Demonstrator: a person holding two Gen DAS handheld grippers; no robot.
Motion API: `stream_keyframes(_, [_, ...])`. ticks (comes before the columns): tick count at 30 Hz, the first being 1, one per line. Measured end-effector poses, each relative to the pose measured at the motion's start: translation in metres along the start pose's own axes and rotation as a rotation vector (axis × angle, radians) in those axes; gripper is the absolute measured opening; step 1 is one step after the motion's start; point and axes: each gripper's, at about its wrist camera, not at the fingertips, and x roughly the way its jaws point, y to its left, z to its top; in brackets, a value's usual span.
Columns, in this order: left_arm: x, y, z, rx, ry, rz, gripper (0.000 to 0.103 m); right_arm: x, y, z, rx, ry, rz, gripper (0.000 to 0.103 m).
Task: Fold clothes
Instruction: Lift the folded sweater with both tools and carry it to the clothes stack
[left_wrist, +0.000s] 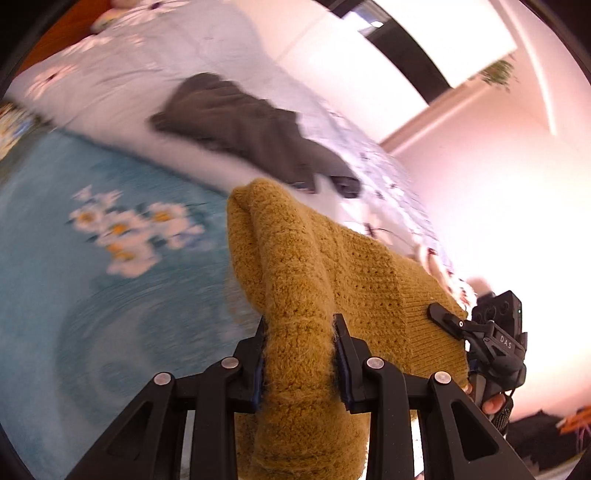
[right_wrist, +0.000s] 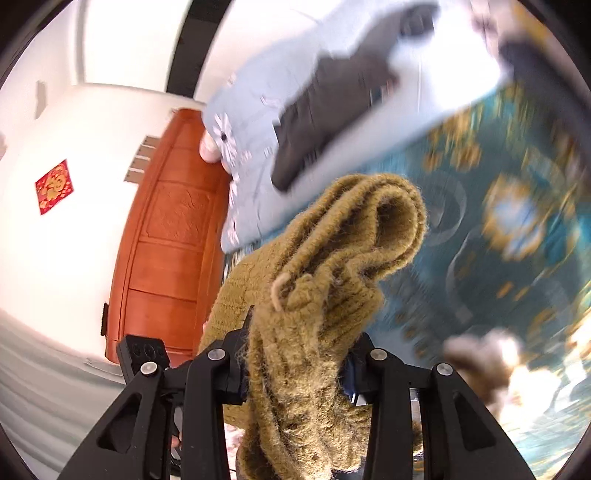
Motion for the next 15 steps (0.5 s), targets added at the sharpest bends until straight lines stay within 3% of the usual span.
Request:
stream_keyframes(9, [0.067, -0.136, 0.038, 0.164, 0.068, -0.13, 0.032, -0.157, 0.015, 0.061, -0.127, -0.166, -0.11, 0.039])
stream_keyframes(15, [0.109, -0.201, 0.046, 0.239, 0.133, -0.171, 0.032, -0.229, -0.003, 0.08, -0.084, -0.245, -0.183, 0.039])
